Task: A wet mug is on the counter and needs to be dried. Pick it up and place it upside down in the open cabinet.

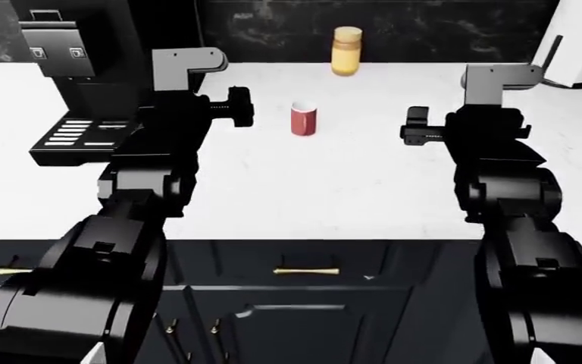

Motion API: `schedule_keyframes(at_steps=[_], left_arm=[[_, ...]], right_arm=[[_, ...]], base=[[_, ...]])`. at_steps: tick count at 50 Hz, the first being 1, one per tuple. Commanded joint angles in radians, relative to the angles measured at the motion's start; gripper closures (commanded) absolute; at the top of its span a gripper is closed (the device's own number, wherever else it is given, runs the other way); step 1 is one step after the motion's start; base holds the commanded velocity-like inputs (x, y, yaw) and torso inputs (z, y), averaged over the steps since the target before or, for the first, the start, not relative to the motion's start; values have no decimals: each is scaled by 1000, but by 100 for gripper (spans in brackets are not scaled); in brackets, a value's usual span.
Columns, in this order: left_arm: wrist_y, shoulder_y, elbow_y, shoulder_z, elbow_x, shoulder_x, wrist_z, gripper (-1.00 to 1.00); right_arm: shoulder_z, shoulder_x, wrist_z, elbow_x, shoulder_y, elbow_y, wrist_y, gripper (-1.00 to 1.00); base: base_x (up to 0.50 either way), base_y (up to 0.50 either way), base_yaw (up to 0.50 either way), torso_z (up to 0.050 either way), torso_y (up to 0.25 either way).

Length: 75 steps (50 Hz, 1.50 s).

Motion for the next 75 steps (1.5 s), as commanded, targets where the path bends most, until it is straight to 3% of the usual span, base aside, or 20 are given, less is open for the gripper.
schedule_keyframes(at_steps=[1,36,39,45,49,75], left_arm=[[-5,1,-1,-27,23,0,6,-100],[-7,1,-1,-48,45,0,9,-100],[-8,1,-1,-54,50,0,10,-100],[-8,7,-1,-63,59,0,8,-100],[-10,5,-1,-69,63,0,9,-100],[-17,4,-1,-120,110,0,15,-100]], right_arm=[[-3,-5,-3,0,19,58,-36,-100],[-9,-4,-4,12,2,25,-22,-100],[-12,-5,3,14,-32,-81,64,-100],[-32,-27,-93,126,-217,-726,560,-100],[-78,-47,-157,200,-291,-960,718,-100],[-120,-20,-385,358,-295,-994,770,-100]], base=[[500,0,0,0,0],[478,0,0,0,0],[0,0,0,0,0],[0,0,0,0,0],[0,0,0,0,0],[0,0,0,0,0]])
